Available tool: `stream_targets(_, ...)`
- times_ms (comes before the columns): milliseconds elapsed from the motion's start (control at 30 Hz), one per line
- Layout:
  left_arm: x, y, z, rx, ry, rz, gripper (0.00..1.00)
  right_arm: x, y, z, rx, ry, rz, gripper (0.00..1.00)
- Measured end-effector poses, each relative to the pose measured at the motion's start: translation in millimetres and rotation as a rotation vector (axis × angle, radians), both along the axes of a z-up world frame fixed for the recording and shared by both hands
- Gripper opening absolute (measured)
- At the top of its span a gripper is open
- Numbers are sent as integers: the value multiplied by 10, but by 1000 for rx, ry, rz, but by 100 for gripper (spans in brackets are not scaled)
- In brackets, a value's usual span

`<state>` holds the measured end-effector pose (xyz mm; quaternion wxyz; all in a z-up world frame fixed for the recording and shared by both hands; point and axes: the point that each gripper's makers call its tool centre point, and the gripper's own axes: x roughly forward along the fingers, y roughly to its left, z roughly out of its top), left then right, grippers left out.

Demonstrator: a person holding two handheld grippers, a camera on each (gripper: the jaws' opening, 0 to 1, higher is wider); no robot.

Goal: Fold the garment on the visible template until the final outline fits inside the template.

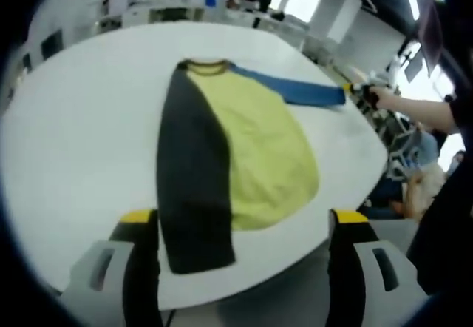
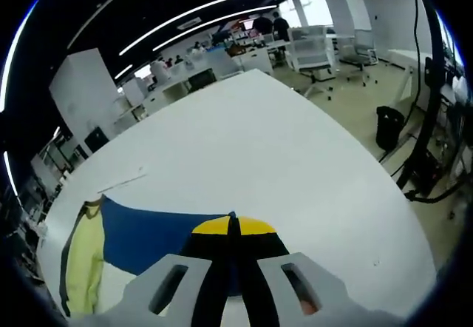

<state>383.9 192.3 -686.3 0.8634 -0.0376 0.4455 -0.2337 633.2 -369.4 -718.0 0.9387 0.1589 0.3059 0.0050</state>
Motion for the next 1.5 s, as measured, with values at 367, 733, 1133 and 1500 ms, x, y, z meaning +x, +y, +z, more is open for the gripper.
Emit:
stream_targets(367,114,14,-12,40,-2,-13,92,76,-99,-253,-44,46,27,1)
stream_targets(733,102,-72,-98,53,23,-44,91,80,-103,-378,-59,62,41,2)
stream_targets(1133,103,-170,-122,66,34,-84,91,78,-106,-484,-140,93,93,2)
stream_targets(1500,92,-195,-121,83,36,-104,91,14,-143,-611,-266,135,175,1)
